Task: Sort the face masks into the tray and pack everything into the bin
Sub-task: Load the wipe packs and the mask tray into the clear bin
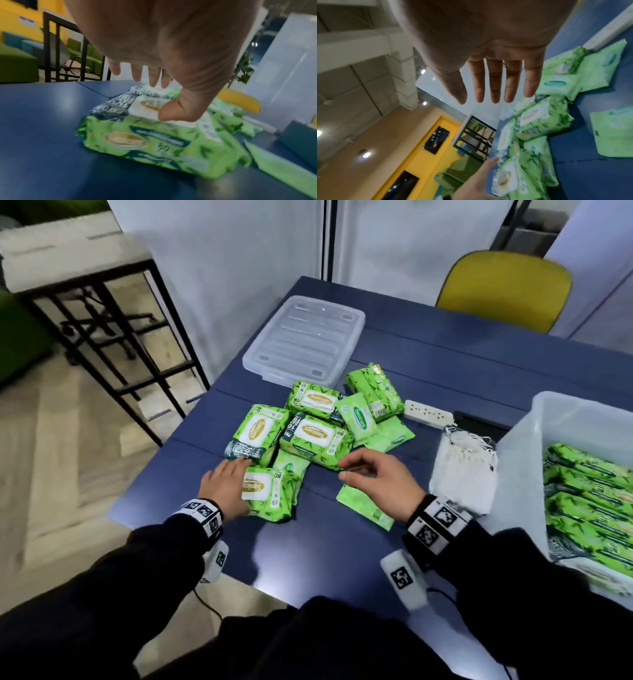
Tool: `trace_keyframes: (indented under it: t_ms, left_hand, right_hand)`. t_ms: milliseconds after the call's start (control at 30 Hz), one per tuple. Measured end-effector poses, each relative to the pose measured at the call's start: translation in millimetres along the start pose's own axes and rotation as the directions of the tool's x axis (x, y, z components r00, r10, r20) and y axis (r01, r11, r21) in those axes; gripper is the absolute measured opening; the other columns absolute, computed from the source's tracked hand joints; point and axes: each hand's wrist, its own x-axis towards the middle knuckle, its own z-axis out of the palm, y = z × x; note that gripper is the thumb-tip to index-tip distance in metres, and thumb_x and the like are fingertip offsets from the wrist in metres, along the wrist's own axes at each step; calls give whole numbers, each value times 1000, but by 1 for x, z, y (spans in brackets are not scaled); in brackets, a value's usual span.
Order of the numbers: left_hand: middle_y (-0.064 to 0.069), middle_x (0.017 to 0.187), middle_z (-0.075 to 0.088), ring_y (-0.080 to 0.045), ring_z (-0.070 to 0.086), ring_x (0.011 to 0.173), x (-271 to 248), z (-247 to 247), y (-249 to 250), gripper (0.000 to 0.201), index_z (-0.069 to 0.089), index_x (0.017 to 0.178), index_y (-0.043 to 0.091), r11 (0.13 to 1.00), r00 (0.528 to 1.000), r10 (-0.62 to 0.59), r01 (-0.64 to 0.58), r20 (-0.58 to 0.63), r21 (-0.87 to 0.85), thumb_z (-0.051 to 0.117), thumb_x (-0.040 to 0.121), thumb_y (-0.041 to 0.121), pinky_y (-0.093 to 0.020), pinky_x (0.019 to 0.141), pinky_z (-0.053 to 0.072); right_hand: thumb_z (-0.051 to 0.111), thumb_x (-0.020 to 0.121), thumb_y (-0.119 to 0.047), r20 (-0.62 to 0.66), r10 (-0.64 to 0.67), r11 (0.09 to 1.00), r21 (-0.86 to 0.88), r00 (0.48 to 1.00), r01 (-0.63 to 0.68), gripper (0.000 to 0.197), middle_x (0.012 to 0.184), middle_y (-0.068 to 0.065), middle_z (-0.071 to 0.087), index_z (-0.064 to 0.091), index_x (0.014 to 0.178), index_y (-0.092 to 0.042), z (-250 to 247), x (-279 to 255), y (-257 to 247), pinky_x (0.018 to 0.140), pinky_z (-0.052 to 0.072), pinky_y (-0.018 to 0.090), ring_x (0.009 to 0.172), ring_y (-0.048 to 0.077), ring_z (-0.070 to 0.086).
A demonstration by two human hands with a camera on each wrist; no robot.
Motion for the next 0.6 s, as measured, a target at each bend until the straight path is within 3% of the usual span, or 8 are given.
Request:
trace_keyframes:
  t_ms: [100, 167, 267, 400, 500, 600]
  left_hand:
    - [-1, 168, 19, -27, 19, 154, 14, 11, -12, 117, 11, 162, 27, 989, 995, 70, -78, 65, 124, 78, 70, 50, -52, 123, 19]
    - [-3, 160, 30, -31, 31, 144, 18, 16, -13, 119, 17, 160, 28, 975, 994, 106, -110, 32, 191, 77, 64, 62, -51, 119, 24]
    - [-3, 138, 41, -29, 40, 127, 18, 18, -13, 117, 35, 150, 30, 962, 990, 135, -138, 28, 235, 77, 51, 76, -46, 112, 31]
    - [1, 129, 41, -23, 43, 119, 14, 23, -12, 121, 42, 138, 24, 985, 978, 142, -154, 150, 76, 83, 39, 81, -41, 103, 43]
    - [4, 127, 47, -22, 59, 107, 7, 29, -11, 117, 36, 130, 26, 989, 955, 136, -115, 264, -96, 91, 37, 71, -39, 87, 52]
    - [4, 114, 64, -25, 63, 94, 3, 32, -12, 110, 30, 122, 30, 987, 948, 153, -130, 278, -98, 88, 40, 75, -36, 78, 42]
  right_hand:
    - [79, 85, -33, -13, 82, 973, -214, 997, -82, 26, 119, -5, 68, 69, 108, -28, 35, 35, 23, 100, 49, 37, 109, 16, 63]
    - [75, 88, -36, -7, 109, 919, -380, 994, -103, 38, 133, -1, 60, 63, 122, -25, 46, 59, 32, 100, 45, 32, 121, 19, 56]
    - [70, 91, -35, -6, 146, 823, -554, 989, -125, 52, 143, 6, 52, 52, 137, -19, 54, 98, 47, 105, 43, 35, 131, 26, 50]
    - [64, 94, -37, 9, 154, 690, -717, 988, -101, 59, 145, 12, 49, 44, 144, -16, 55, 147, 57, 105, 45, 46, 132, 33, 46]
    - [58, 98, -37, 21, 167, 655, -749, 986, -95, 57, 148, 16, 46, 41, 147, -12, 57, 181, 58, 105, 44, 44, 133, 35, 46]
    - [65, 94, -41, 44, 195, 643, -760, 980, -94, 69, 149, 18, 44, 37, 148, -9, 60, 209, 63, 106, 45, 42, 133, 35, 48]
